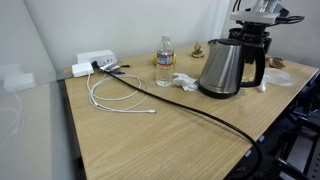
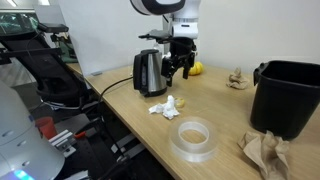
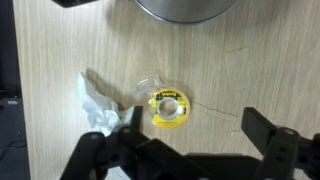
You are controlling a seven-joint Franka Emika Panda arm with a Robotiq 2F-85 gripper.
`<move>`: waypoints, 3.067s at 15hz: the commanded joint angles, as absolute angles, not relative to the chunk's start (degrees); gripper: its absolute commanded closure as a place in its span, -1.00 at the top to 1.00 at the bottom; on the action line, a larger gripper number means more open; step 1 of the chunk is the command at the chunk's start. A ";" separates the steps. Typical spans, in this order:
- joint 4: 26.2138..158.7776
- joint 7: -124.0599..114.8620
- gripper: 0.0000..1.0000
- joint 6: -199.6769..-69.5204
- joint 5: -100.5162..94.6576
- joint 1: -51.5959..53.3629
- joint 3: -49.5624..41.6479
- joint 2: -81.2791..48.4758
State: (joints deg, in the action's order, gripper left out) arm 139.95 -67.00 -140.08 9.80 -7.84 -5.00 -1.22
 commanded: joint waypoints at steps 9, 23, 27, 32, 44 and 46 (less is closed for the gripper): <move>137.93 -69.06 1.00 -146.11 9.98 -5.58 -5.90 -8.40; 139.55 -68.95 1.00 -145.40 9.21 -5.36 -7.40 -9.29; 140.47 -68.95 1.00 -145.32 9.12 -5.37 -7.51 -9.62; 140.08 -68.99 0.96 -146.19 9.12 -5.21 -7.51 -10.98; 138.30 -68.11 -0.43 -146.41 9.52 -4.98 -7.37 -11.66; 138.27 -67.91 -0.43 -146.39 9.58 -5.04 -7.41 -11.46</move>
State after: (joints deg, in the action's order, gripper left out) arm 138.75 -68.66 -145.67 9.45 -5.64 -6.71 -10.60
